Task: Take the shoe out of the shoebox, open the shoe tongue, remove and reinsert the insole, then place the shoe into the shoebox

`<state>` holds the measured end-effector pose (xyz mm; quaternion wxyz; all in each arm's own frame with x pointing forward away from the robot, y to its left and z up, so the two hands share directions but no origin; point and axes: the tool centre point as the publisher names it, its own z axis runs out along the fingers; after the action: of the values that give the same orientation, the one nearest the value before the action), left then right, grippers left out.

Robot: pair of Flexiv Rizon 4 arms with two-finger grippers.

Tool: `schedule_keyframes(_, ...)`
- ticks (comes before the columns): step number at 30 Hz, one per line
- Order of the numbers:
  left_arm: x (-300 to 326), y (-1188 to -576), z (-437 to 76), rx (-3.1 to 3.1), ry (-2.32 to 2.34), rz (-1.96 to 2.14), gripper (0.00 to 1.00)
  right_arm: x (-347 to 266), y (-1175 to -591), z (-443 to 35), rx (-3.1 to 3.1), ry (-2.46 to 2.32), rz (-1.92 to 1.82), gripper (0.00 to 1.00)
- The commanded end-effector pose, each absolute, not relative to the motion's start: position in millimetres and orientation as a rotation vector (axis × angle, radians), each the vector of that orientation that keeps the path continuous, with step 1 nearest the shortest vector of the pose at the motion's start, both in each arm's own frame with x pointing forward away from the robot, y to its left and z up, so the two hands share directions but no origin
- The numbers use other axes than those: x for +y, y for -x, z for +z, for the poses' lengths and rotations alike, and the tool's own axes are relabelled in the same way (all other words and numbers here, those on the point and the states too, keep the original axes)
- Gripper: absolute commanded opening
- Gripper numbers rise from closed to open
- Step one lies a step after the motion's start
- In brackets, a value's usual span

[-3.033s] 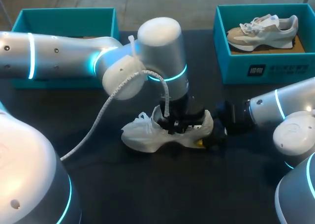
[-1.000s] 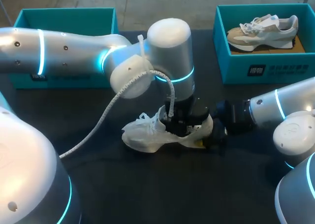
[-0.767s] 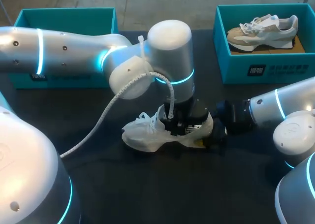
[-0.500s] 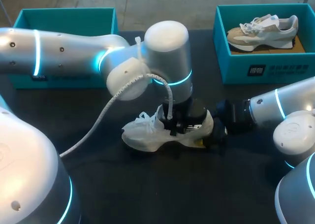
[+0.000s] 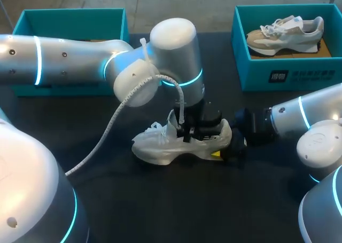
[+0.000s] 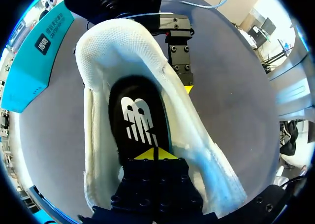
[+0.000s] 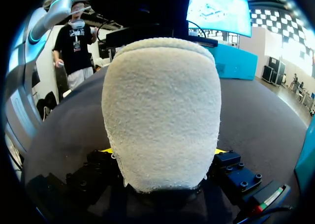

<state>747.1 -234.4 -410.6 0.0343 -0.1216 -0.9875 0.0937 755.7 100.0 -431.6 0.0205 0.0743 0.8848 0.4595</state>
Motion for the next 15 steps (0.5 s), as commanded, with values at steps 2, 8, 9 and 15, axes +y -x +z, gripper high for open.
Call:
schedule_keyframes(2, -241.2, -747.2, -425.3, -3.019, 0.389, 0.282, 0.00, 101.0, -755.1, -436.5, 2.745, -0.231, 1.420, 0.00)
schedule_keyframes(8, -240.7, -747.7, -425.0, -3.017, 0.404, 0.288, 0.51, 101.0, -755.1, -436.5, 2.745, -0.231, 1.420, 0.00)
schedule_keyframes(9, -240.7, -748.3, -425.0, -3.019, 0.403, 0.284, 0.50, 101.0, -755.1, -436.5, 2.745, -0.231, 1.420, 0.00)
schedule_keyframes(15, -242.6, -749.4, -420.7, -3.030, 0.418, 0.305, 0.58, 101.0, -755.1, -436.5, 2.745, -0.231, 1.420, 0.00)
